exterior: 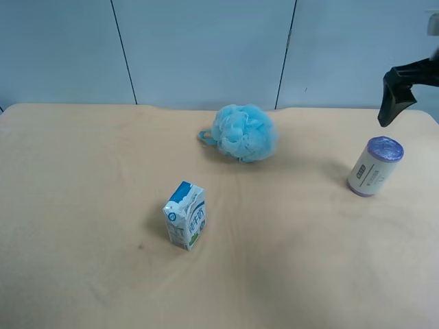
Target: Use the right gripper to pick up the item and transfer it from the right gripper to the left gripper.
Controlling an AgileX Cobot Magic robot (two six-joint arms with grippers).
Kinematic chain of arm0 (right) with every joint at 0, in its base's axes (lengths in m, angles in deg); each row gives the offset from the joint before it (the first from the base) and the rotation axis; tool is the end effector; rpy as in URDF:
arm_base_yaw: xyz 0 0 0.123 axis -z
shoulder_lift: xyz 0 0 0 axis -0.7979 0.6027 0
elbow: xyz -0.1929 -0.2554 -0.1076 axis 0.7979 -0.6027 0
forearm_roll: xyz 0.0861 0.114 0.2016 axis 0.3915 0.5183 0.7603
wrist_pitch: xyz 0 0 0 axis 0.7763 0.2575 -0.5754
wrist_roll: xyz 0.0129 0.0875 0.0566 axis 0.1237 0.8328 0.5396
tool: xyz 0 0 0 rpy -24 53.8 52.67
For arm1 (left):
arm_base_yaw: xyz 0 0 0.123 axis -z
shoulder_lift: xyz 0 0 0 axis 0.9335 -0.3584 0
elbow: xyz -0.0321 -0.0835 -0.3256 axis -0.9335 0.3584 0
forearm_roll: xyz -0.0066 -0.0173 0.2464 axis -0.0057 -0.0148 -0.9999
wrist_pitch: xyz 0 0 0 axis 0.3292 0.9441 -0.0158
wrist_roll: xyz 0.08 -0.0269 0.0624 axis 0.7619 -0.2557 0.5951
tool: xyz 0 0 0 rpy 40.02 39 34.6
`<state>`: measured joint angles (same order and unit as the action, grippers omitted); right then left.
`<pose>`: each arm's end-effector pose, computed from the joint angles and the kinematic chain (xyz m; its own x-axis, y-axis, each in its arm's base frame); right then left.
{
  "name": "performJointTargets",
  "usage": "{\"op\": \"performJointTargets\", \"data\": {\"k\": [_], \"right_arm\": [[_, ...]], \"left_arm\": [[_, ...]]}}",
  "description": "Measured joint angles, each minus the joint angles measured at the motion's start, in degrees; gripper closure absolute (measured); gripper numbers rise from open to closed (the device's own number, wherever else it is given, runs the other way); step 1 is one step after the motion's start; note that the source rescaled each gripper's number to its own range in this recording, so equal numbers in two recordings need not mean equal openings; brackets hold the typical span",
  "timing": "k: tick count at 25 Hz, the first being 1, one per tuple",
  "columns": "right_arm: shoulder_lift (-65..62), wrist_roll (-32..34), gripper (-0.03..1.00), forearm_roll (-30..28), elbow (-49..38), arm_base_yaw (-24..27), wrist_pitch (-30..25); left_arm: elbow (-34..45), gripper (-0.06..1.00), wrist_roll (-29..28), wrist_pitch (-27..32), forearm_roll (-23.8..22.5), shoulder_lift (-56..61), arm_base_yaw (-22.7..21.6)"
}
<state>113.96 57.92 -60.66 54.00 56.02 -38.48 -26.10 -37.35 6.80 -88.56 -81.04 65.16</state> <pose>0.3026 -0.0135 0.3345 -0.9697 0.0337 -0.2419 0.0293 0.9993 0.0215 -0.0502 -0.0029 0.2711 -0.4414 0.0124 -0.8972 -0.0531 0.9978 0.0399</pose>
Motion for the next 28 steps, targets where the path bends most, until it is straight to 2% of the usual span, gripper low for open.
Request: {"op": "performJointTargets", "data": {"k": [8, 28], "right_arm": [[6.7, -1.6, -0.03, 2.1, 0.0, 3.8, 2.0], [16.0, -2.4, -0.03, 2.5, 0.0, 4.0, 10.2]], "left_arm": [[0.0, -0.06, -0.1, 0.0, 0.0, 0.0, 0.0], [0.0, -0.06, 0.0, 0.0, 0.0, 0.0, 0.0]]}}
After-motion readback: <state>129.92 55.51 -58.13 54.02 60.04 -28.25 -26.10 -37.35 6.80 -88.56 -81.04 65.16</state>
